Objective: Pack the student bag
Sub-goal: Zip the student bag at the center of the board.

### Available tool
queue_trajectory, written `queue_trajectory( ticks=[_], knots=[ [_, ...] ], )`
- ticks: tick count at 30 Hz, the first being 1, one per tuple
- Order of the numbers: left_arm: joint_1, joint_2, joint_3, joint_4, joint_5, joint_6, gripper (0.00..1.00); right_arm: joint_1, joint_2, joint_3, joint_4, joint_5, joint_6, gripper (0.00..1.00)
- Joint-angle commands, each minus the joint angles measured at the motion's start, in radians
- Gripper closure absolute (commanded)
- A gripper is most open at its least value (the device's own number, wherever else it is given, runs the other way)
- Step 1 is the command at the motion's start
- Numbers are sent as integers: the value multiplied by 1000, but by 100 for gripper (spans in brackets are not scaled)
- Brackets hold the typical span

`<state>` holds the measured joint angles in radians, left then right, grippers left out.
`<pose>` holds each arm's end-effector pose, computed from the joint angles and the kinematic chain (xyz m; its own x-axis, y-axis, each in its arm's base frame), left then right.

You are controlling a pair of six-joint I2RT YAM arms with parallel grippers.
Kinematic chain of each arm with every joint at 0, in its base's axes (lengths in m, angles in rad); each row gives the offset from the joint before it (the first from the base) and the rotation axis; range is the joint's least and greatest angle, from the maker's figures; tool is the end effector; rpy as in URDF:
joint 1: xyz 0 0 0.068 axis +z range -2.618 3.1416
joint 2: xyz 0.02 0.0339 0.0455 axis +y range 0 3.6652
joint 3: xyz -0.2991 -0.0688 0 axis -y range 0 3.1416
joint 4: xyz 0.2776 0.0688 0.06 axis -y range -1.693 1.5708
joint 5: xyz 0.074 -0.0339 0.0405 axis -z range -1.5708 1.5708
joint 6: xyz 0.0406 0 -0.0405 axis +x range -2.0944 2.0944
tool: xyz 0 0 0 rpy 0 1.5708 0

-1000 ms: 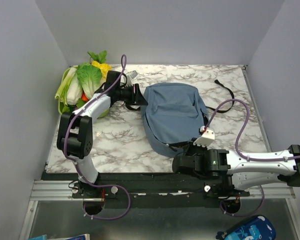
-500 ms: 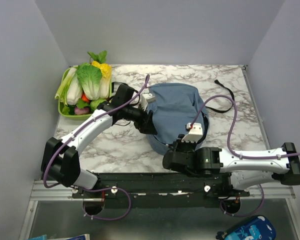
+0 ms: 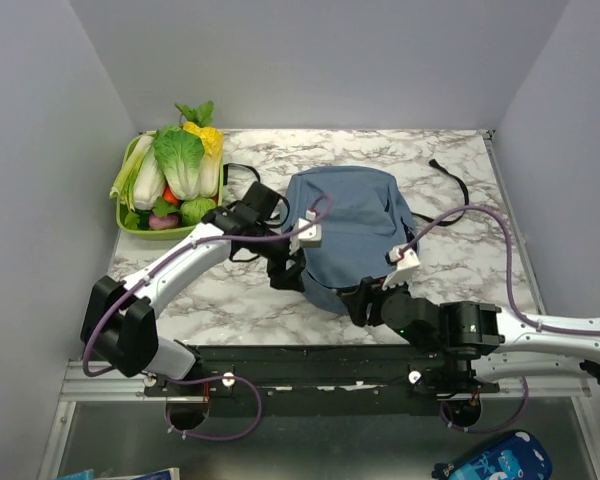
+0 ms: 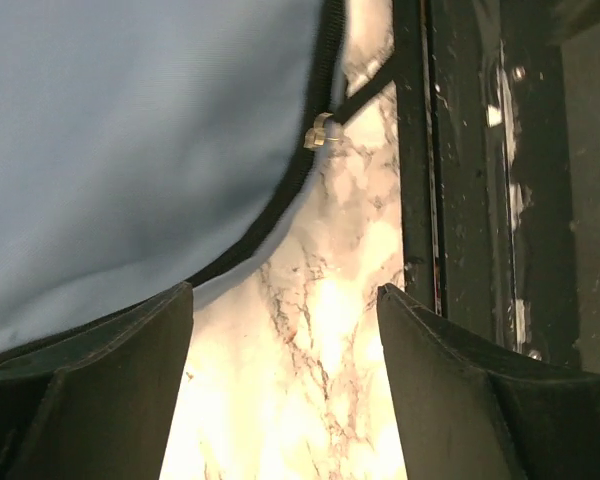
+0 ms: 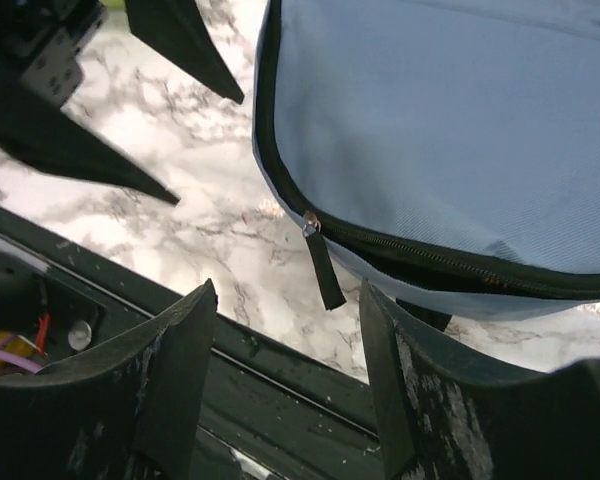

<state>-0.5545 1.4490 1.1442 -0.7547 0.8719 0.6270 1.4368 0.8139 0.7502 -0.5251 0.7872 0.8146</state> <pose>0.2518 -0.1925 0.2970 -0.2148 0.5770 -0.7880 0.9672 0.0138 -0.2536 0.0527 0.1754 0.3161 -0.5025 0.1156 -0.8568 -0.3720 0.8657 0.3350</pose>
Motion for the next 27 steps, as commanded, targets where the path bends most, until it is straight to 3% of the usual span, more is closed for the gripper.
queue_trajectory(
  ticks=[1,6,16,23,27],
  knots=[
    [-90,-84,-90,105,-89,134,17,-21,88,-11,14,-140,7,33],
    [-180,-84,-149,201,-226,106,17,-30,191,15,-58,-160,141,36],
    [-212,-76,-262,541,-425,17,24,-49,166,8,-61,-111,159,47],
    [-263,-98,-299,554,-459,25,32,-88,195,-25,-46,-124,152,49],
    [-278,-111,-307,548,-467,16,36,-124,205,-38,23,-166,68,49]
  ],
)
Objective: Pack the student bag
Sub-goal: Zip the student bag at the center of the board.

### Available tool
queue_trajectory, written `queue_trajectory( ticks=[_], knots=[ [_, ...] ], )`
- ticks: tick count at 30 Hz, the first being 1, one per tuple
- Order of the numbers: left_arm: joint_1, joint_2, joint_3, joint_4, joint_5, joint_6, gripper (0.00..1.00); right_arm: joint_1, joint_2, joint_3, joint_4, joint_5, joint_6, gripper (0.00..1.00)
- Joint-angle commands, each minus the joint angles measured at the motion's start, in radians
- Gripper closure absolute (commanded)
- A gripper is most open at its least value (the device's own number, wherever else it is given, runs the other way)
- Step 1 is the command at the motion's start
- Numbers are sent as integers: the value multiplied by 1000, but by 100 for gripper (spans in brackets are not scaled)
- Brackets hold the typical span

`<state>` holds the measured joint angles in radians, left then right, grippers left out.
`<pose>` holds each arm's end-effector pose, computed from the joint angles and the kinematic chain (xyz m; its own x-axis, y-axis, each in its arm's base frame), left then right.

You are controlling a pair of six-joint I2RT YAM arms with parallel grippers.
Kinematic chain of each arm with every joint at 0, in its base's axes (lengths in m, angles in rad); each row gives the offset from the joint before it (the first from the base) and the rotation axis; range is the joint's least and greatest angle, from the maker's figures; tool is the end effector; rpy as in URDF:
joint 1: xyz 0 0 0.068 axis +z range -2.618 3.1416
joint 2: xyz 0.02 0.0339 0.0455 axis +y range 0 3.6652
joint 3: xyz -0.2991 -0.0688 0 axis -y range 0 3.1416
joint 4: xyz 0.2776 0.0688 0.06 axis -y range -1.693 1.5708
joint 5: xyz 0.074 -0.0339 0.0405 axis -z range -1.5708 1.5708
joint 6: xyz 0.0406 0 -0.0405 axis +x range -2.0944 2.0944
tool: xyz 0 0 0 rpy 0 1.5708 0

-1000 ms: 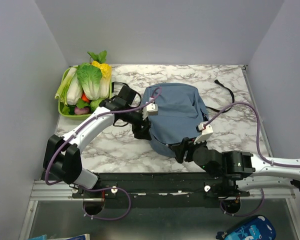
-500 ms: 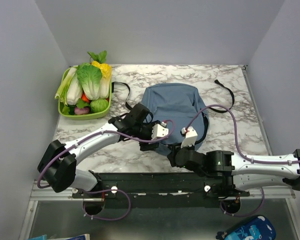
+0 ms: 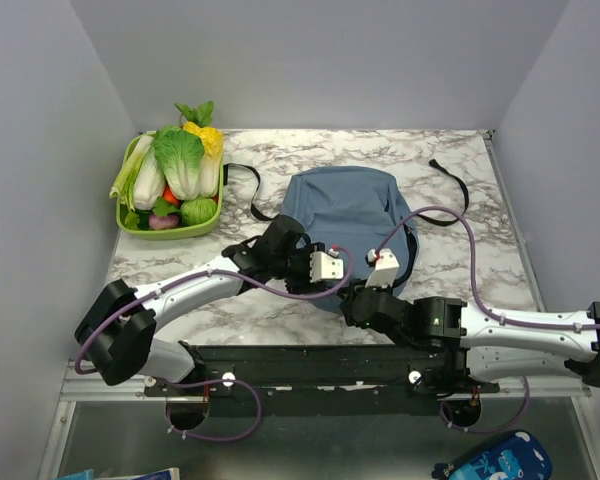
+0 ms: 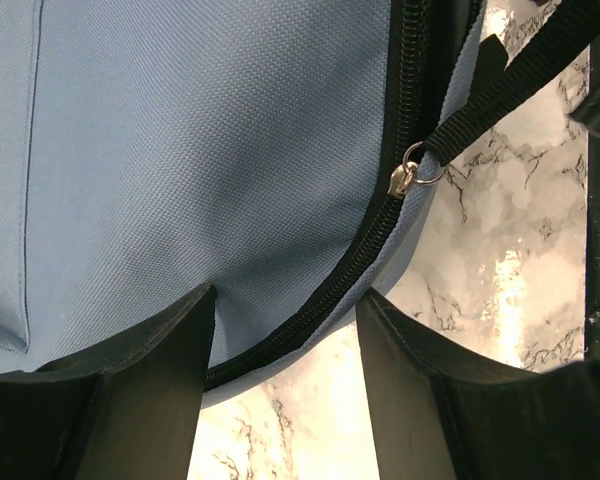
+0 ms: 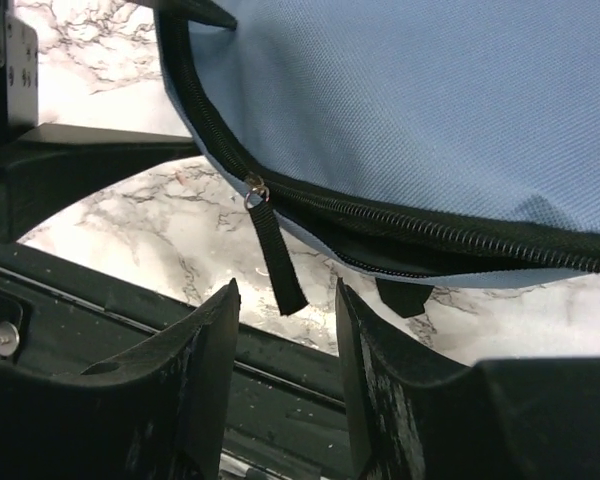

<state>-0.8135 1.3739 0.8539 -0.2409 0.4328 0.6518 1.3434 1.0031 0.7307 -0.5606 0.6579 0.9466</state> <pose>0.2023 -0.2388 0.2445 0.1502 0.6428 -0.7512 0.9777 0.0163 0.2094 0.0724 0.2030 0.2703 -0.6478 0.0486 -0.7603 -0.2610 0.9234 0.2814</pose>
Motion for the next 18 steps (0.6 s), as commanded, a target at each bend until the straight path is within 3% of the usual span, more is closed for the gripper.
queue_trajectory(
  ticks=[1,10,18],
  knots=[
    [-22,-41,-18,26,-32,-14,37,-38,25,-14,67,-52,-77,49],
    [-27,-78,-30,18,-92,-43,41,-44,59,69,2,-64,-143,49],
    [-33,-84,-46,26,-103,-69,42,-50,49,47,100,-52,-184,52]
  ],
)
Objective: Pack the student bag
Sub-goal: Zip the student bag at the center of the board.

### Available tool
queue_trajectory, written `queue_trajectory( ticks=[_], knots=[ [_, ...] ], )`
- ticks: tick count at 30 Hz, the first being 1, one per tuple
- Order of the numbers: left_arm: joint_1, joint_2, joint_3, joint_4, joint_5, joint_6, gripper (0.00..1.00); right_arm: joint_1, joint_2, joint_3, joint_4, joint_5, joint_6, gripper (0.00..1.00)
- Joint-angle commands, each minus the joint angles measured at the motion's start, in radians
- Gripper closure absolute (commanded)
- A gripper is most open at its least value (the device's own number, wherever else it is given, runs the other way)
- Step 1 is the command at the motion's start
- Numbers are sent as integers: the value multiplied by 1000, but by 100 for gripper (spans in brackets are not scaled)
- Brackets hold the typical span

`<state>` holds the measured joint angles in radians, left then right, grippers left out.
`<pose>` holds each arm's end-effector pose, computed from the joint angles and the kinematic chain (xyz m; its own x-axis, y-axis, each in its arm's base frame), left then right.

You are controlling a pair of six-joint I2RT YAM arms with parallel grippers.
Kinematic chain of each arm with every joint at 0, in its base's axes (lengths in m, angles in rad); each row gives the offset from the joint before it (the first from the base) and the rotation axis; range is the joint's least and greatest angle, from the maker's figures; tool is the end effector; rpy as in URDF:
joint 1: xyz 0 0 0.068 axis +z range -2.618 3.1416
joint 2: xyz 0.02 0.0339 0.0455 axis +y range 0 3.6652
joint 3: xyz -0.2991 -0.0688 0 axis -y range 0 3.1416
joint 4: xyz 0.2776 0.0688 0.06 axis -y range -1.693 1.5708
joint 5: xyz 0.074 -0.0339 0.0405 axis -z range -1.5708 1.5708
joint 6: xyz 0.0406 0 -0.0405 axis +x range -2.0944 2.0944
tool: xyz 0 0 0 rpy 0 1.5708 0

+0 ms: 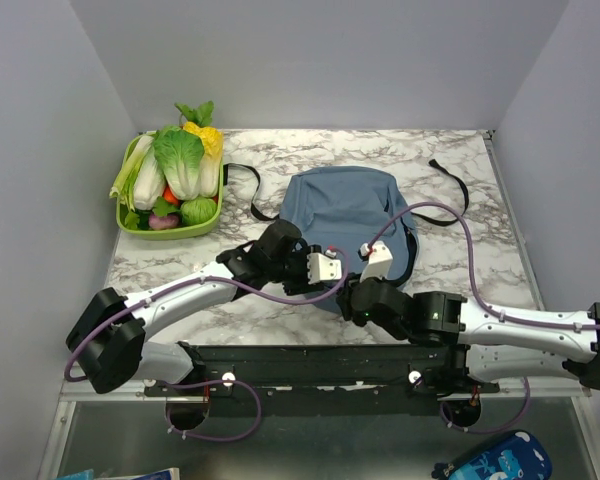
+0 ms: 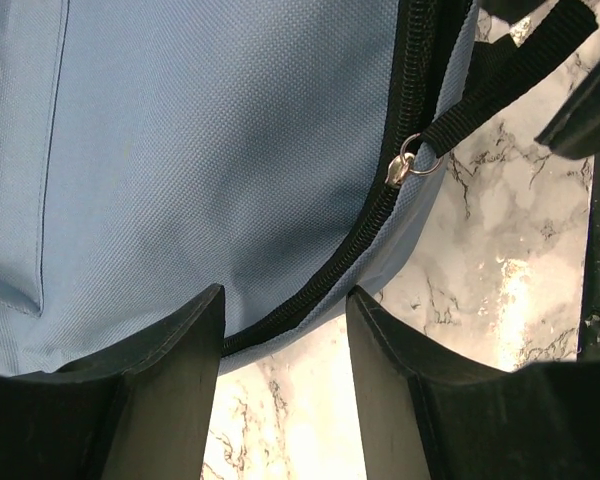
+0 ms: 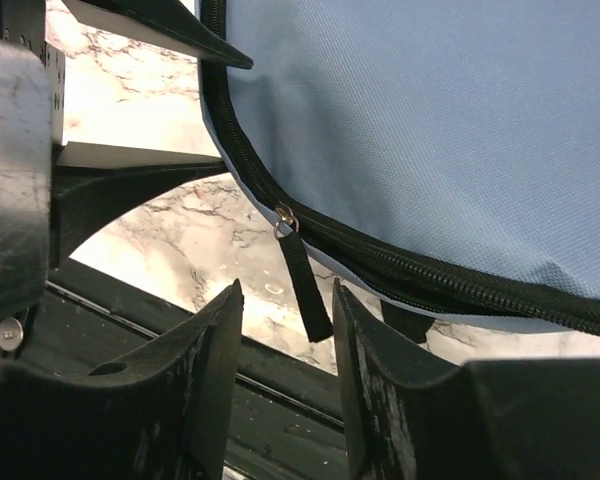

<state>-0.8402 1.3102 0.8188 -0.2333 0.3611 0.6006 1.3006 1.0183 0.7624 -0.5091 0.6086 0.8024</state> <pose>0.1894 -0.2329 0.2502 0.1286 0.6488 -0.7500 0.9704 0.0735 0.2299 0.0822 0.2099 0.2816 -0.6178 -0.0206 -0.7860 -0.3401 0.9083 0.2435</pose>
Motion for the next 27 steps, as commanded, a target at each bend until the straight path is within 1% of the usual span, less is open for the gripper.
queue_trajectory(
  ticks=[1,5,9,14,17,18,20,21,23,25,27],
  knots=[
    [-5,-20,-9,20,-33,-19,42,-9,46,21,50,-10,-42,53],
    [-5,-23,-6,22,-36,-27,42,-9,106,44,52,-30,-46,58],
    [-5,-25,-9,28,-39,-33,42,-9,111,51,52,-33,-52,66],
    [-5,-23,-10,38,-36,-47,43,-11,147,63,47,-41,-68,69],
    [-5,-22,-7,40,-33,-55,43,-9,169,68,43,-41,-55,74],
    [-7,-22,-6,40,-34,-55,43,-9,178,66,43,-41,-52,78],
    [-7,-22,-9,42,-33,-55,44,-9,186,66,40,-38,-48,82],
    [-5,-22,-13,42,-36,-51,45,-9,186,63,31,-36,-39,86],
    [-5,-23,-18,45,-37,-51,46,-9,180,55,15,-23,-25,90],
    [-3,-23,-23,40,-37,-47,46,-8,148,38,-6,9,17,100],
    [0,-25,-29,37,-39,-50,46,-7,108,14,-58,42,76,100]
  ],
)
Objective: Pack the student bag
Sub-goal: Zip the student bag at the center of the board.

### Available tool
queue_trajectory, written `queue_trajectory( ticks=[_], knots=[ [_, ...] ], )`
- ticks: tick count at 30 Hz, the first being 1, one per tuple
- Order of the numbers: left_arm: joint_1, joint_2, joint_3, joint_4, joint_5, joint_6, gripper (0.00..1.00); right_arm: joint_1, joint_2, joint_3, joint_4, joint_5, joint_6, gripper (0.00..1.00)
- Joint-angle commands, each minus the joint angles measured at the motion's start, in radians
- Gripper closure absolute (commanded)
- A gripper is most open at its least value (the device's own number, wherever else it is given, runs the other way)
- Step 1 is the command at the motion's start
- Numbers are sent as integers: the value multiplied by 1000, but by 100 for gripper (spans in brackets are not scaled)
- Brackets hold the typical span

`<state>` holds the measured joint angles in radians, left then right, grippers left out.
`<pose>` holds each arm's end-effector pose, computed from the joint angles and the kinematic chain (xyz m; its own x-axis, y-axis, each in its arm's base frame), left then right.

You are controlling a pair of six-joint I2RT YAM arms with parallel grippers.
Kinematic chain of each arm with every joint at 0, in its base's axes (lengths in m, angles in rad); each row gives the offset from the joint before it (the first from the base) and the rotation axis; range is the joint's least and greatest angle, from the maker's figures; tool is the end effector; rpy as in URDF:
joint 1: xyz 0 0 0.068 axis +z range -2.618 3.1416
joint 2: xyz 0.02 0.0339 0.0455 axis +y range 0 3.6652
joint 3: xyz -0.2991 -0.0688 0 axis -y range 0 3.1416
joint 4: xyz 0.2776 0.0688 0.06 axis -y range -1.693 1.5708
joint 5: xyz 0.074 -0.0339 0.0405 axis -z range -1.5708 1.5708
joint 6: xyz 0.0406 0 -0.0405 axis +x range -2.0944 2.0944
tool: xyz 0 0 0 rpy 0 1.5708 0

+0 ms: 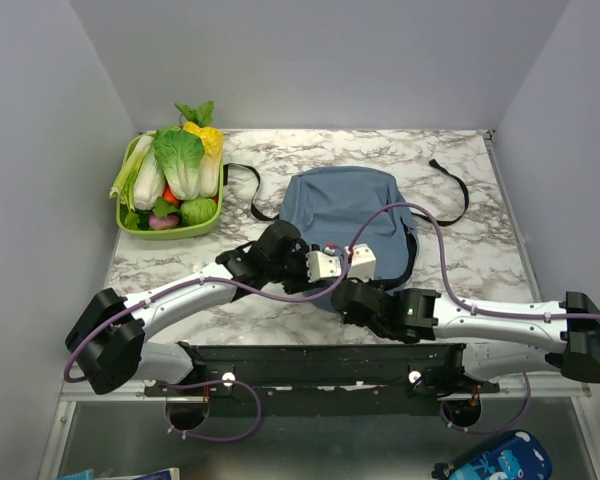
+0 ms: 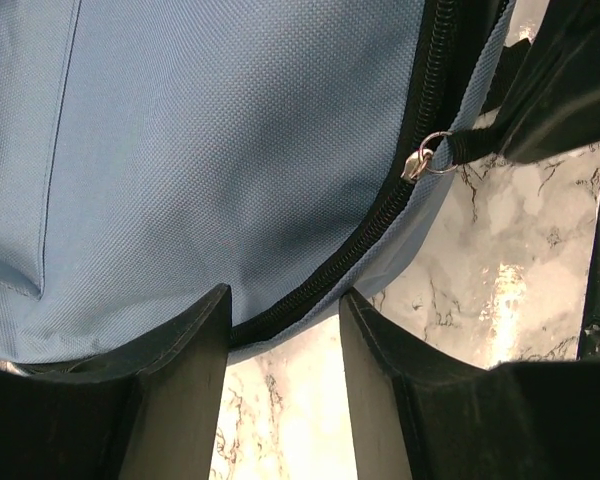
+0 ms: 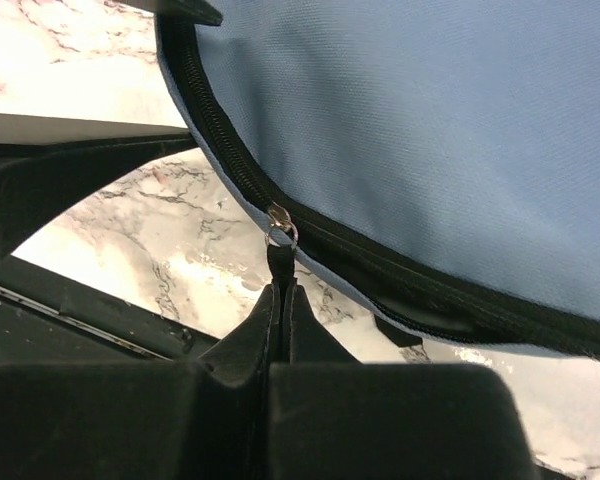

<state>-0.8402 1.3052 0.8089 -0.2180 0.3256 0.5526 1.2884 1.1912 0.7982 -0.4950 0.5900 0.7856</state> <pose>0.1900 -0.2315 0.2490 0.0830 0.6527 -0.7531 0.9674 0.1288 0.2182 0.0932 0.2401 0.2568 -0.6481 -0.1245 -0.7513 -0.3421 0.9290 0.1411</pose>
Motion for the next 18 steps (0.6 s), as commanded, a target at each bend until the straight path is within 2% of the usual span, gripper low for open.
queue_trajectory(
  ticks=[1,8,13,18],
  knots=[
    [0,-21,-19,17,-3,0,47,5,-114,-34,-88,88,113,99],
    [10,-26,-14,3,-19,12,51,3,-307,-117,-218,157,234,100],
    [29,-27,-11,-7,-28,30,58,3,-335,-103,-339,166,307,99],
    [36,-32,39,-59,15,20,59,3,-331,-103,-260,134,270,99]
  ],
)
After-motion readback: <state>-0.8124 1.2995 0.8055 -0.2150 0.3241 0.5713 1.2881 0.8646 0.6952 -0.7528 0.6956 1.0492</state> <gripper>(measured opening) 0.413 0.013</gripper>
